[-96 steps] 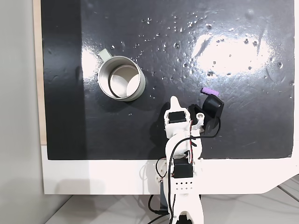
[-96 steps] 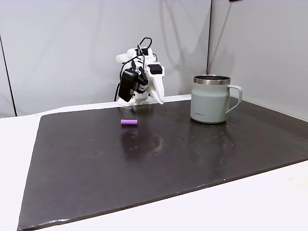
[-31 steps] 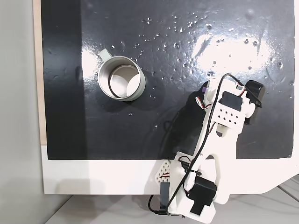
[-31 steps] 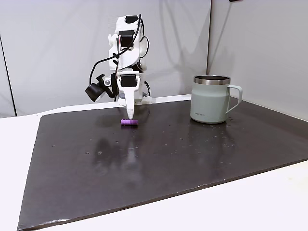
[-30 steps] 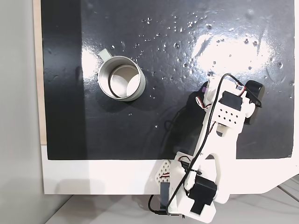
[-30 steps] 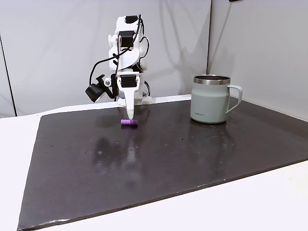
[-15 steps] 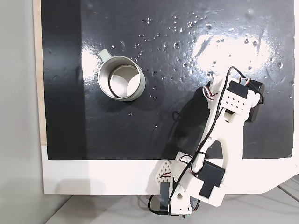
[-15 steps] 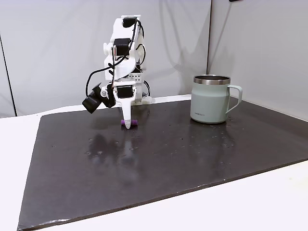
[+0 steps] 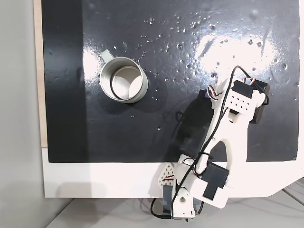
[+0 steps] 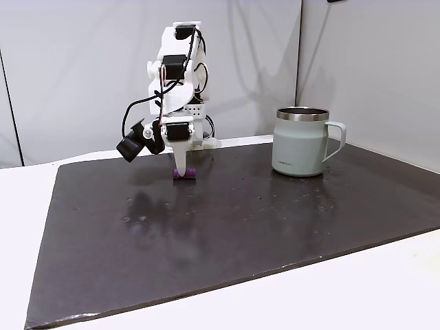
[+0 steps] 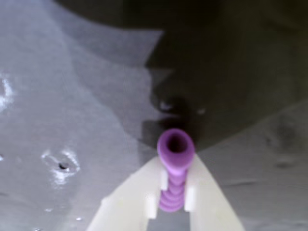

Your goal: Grasp a pengrip and put it in the cup.

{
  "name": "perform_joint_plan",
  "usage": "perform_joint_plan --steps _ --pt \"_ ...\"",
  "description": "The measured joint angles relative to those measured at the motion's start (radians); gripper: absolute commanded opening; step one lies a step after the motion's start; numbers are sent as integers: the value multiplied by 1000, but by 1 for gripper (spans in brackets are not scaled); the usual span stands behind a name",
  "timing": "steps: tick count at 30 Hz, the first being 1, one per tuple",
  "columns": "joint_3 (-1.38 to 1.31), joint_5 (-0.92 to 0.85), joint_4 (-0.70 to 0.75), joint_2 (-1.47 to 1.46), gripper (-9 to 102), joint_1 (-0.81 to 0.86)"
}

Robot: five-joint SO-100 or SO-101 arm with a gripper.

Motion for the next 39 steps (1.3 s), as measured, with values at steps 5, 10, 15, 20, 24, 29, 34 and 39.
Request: perform_joint_plan --steps 5,10,15,20,24,29,34,39 --pt "3 52 60 106 0 -78" --pt "3 101 123 262 0 -190" --pt "-5 127 150 383 0 -342" --pt "-107 167 176 402 0 -483" --pt "-212 202 213 402 0 -541" --pt "-296 229 230 402 0 -637" --pt "-345 252 230 377 0 -715" --pt "-362 258 235 365 0 -822"
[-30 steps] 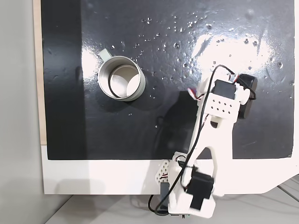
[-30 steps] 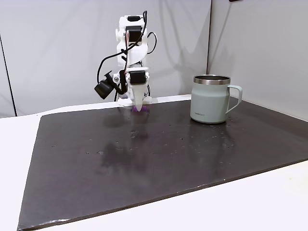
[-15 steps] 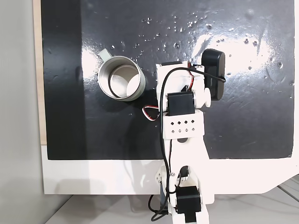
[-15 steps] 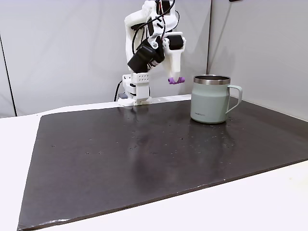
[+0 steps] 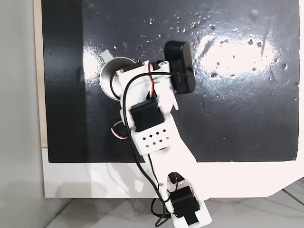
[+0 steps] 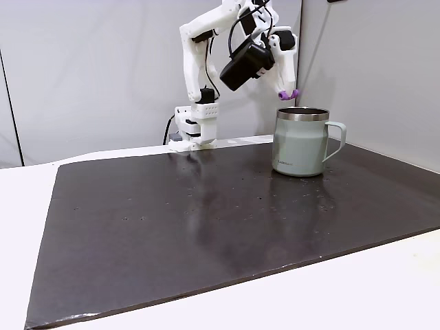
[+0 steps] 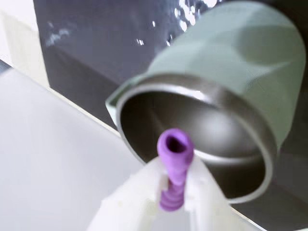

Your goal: Grasp a pengrip and put it in the cup.

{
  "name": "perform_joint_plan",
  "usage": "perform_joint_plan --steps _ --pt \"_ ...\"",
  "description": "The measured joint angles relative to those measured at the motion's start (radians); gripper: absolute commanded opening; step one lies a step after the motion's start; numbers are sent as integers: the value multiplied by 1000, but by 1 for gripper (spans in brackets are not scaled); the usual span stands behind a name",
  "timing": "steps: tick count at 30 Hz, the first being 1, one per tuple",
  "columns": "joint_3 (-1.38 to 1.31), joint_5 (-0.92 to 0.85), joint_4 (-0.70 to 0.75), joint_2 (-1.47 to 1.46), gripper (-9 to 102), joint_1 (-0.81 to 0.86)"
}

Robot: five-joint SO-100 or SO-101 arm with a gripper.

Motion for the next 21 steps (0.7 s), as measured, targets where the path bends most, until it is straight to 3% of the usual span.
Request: perform_joint_plan --steps 7,15,21 --pt "-3 26 0 -23 2 -44" --pt "-5 37 0 -28 31 -51" --pt "-5 35 0 -28 31 -49"
